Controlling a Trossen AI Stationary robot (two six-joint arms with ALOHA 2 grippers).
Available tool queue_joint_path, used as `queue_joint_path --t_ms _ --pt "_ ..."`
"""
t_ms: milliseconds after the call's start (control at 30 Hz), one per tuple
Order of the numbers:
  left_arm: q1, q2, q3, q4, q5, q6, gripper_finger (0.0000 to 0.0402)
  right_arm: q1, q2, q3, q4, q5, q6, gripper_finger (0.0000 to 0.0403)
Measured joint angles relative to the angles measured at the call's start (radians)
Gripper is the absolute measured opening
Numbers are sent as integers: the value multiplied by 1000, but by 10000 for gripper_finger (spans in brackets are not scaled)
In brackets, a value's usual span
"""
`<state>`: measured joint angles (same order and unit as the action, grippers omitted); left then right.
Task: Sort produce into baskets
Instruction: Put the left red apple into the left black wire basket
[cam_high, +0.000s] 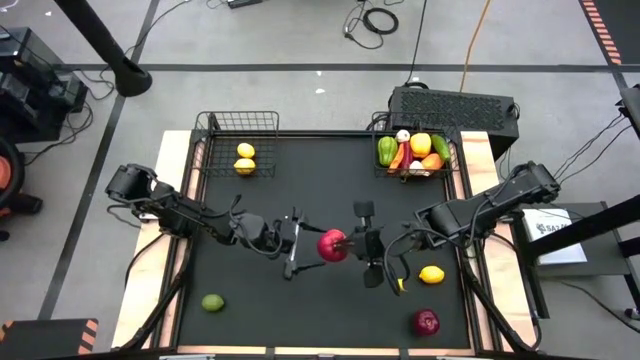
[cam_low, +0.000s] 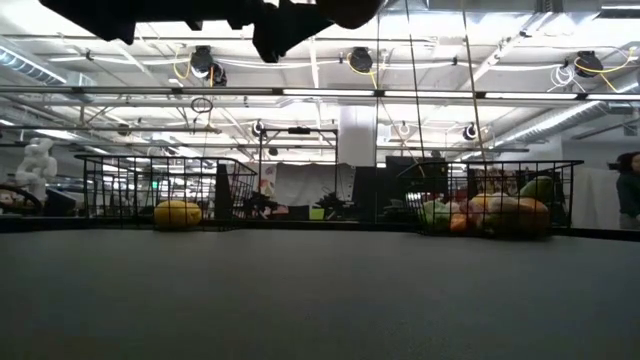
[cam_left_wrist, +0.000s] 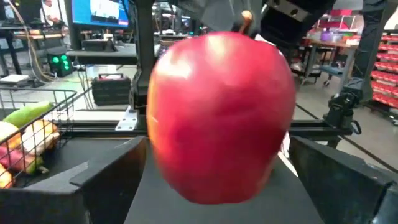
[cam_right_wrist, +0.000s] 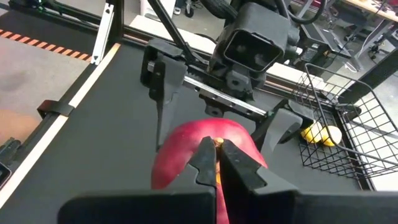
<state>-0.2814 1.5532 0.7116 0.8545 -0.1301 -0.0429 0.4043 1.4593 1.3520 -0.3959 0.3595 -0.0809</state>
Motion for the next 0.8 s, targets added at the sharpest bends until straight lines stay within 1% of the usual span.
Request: queue_joint_path --t_ms 100,200,567,667,800 --pt "0 0 0 -7 8 0 400 -2 0 0 4 0 -9 0" --pt "0 10 0 1 45 -4 400 -6 0 0 7 -1 -10 0" --pt "6 48 42 -9 48 -2 399 -10 0 1 19 -1 -20 0" --pt "7 48 42 -8 46 -2 388 -10 0 1 16 -1 -19 0" --pt "8 48 42 -7 44 0 361 -10 0 1 10 -2 -18 0"
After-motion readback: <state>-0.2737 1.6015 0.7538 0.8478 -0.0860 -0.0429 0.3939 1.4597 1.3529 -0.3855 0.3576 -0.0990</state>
